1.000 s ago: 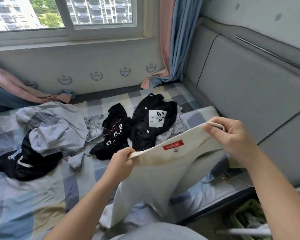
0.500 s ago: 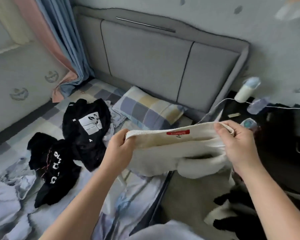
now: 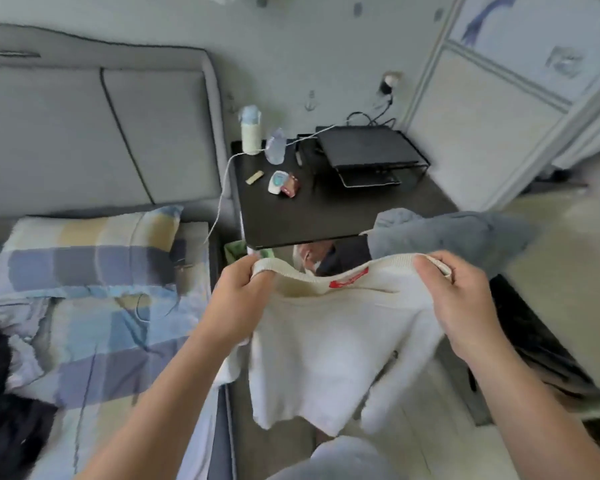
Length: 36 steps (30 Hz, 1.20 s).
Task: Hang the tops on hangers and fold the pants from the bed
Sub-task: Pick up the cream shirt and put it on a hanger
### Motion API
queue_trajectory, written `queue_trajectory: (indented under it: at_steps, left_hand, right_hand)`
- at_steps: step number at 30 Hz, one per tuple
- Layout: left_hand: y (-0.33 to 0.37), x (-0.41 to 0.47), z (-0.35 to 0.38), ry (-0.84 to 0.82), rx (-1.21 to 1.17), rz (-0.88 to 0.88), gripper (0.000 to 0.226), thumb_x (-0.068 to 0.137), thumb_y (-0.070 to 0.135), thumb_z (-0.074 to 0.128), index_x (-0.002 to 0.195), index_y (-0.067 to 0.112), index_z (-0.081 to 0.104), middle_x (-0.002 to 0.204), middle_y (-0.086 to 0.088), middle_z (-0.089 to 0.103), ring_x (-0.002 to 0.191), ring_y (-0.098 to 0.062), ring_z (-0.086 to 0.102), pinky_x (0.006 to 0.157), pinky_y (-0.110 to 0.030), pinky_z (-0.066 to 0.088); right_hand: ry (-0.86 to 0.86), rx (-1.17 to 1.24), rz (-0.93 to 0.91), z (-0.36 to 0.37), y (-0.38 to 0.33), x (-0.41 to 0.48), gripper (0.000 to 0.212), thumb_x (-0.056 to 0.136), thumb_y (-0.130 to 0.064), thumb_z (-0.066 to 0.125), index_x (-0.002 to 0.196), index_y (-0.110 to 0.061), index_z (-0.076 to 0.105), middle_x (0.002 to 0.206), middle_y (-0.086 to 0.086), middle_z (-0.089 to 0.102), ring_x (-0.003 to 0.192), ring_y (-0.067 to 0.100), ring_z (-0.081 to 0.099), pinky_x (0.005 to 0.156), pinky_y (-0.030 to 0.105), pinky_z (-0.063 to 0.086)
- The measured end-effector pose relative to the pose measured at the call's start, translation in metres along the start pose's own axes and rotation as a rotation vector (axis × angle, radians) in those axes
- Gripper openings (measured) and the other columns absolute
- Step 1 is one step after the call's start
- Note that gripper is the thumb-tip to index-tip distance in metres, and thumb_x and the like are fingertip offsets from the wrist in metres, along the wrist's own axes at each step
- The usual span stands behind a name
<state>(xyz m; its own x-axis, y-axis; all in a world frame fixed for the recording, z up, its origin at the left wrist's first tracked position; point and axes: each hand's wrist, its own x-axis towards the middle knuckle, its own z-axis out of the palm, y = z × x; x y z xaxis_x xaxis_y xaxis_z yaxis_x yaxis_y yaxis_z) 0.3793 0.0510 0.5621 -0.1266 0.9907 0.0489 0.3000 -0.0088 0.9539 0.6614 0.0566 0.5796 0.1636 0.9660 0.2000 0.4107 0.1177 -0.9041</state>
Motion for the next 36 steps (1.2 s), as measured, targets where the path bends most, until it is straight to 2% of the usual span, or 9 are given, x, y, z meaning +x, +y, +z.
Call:
queue_trajectory:
  at_steps: [4,6,9,12,17,20,23,29,36]
  left_hand:
    - [0.03,0.015,0.065,-0.21,-0.066,0.05,0.021,0.076,0.026,0.045,0.066,0.011,0.033,0.062,0.009,0.031,0.058,-0.008,0.029,0.049,-0.02,0.026]
    - [0.051,0.02,0.1,-0.279,-0.101,0.114,0.027,0.083,0.018,0.048,0.063,0.02,0.029,0.058,0.015,0.028,0.054,-0.005,0.026,0.046,-0.015,0.025]
    - [0.085,0.027,0.154,-0.364,-0.139,0.176,0.034,0.092,0.004,0.046,0.064,0.018,0.032,0.057,0.015,0.029,0.053,-0.003,0.026,0.045,-0.014,0.025]
    - [0.125,0.036,0.21,-0.439,-0.172,0.212,0.028,0.093,0.005,0.045,0.067,0.009,0.035,0.063,0.005,0.03,0.057,-0.007,0.027,0.047,-0.018,0.024]
    - [0.199,0.049,0.303,-0.513,-0.241,0.264,0.026,0.094,0.006,0.046,0.069,0.007,0.036,0.068,0.0,0.032,0.064,-0.012,0.03,0.054,-0.025,0.026]
    - [0.245,0.061,0.355,-0.525,-0.261,0.334,0.024,0.093,0.009,0.046,0.07,0.008,0.039,0.068,-0.001,0.032,0.065,-0.014,0.029,0.056,-0.029,0.024]
    - [0.295,0.073,0.401,-0.517,-0.284,0.426,0.029,0.093,0.013,0.047,0.066,0.017,0.037,0.06,0.008,0.031,0.058,-0.011,0.028,0.047,-0.02,0.025]
    - [0.403,0.109,0.467,-0.478,-0.287,0.599,0.022,0.094,0.016,0.046,0.073,0.013,0.047,0.067,-0.001,0.036,0.061,-0.013,0.032,0.056,-0.029,0.026]
    - [0.537,0.156,0.521,-0.484,-0.354,0.718,0.021,0.093,0.023,0.046,0.074,0.014,0.044,0.07,-0.005,0.032,0.066,-0.019,0.031,0.062,-0.035,0.026]
  right_hand:
    - [0.165,-0.032,0.07,-0.066,0.01,-0.015,0.023,0.087,-0.04,0.059,0.079,-0.019,0.064,0.069,0.005,0.058,0.065,0.006,0.05,0.063,0.029,0.04]
    - [0.251,-0.053,0.1,-0.097,0.013,-0.018,0.023,0.087,-0.04,0.058,0.078,-0.019,0.063,0.069,0.005,0.057,0.064,0.006,0.049,0.062,0.027,0.041]
    - [0.373,-0.1,0.116,-0.144,0.019,-0.015,0.021,0.087,-0.041,0.057,0.078,-0.023,0.062,0.062,-0.012,0.052,0.058,0.002,0.046,0.056,0.018,0.038]
    - [0.453,-0.127,0.098,-0.196,0.025,-0.005,0.022,0.09,-0.038,0.059,0.077,-0.02,0.062,0.06,-0.013,0.049,0.055,0.002,0.043,0.052,0.014,0.035]
    - [0.52,-0.15,0.026,-0.287,0.027,0.025,0.023,0.098,-0.025,0.061,0.079,-0.013,0.065,0.069,0.012,0.054,0.061,0.008,0.046,0.057,0.022,0.037]
    - [0.553,-0.191,-0.035,-0.341,0.025,0.052,0.025,0.099,-0.025,0.061,0.076,-0.015,0.063,0.059,-0.005,0.047,0.056,0.005,0.041,0.051,0.018,0.032]
    - [0.58,-0.207,-0.108,-0.394,0.016,0.083,0.027,0.099,-0.022,0.061,0.074,-0.01,0.059,0.056,-0.012,0.041,0.052,0.004,0.036,0.049,0.017,0.03]
    - [0.645,-0.297,-0.252,-0.491,-0.023,0.147,0.03,0.097,-0.022,0.061,0.07,-0.012,0.056,0.054,-0.014,0.04,0.05,0.003,0.035,0.046,0.014,0.03]
    - [0.786,-0.499,-0.318,-0.59,-0.085,0.231,0.028,0.096,-0.024,0.06,0.075,-0.006,0.06,0.062,-0.009,0.051,0.06,0.007,0.044,0.057,0.025,0.034]
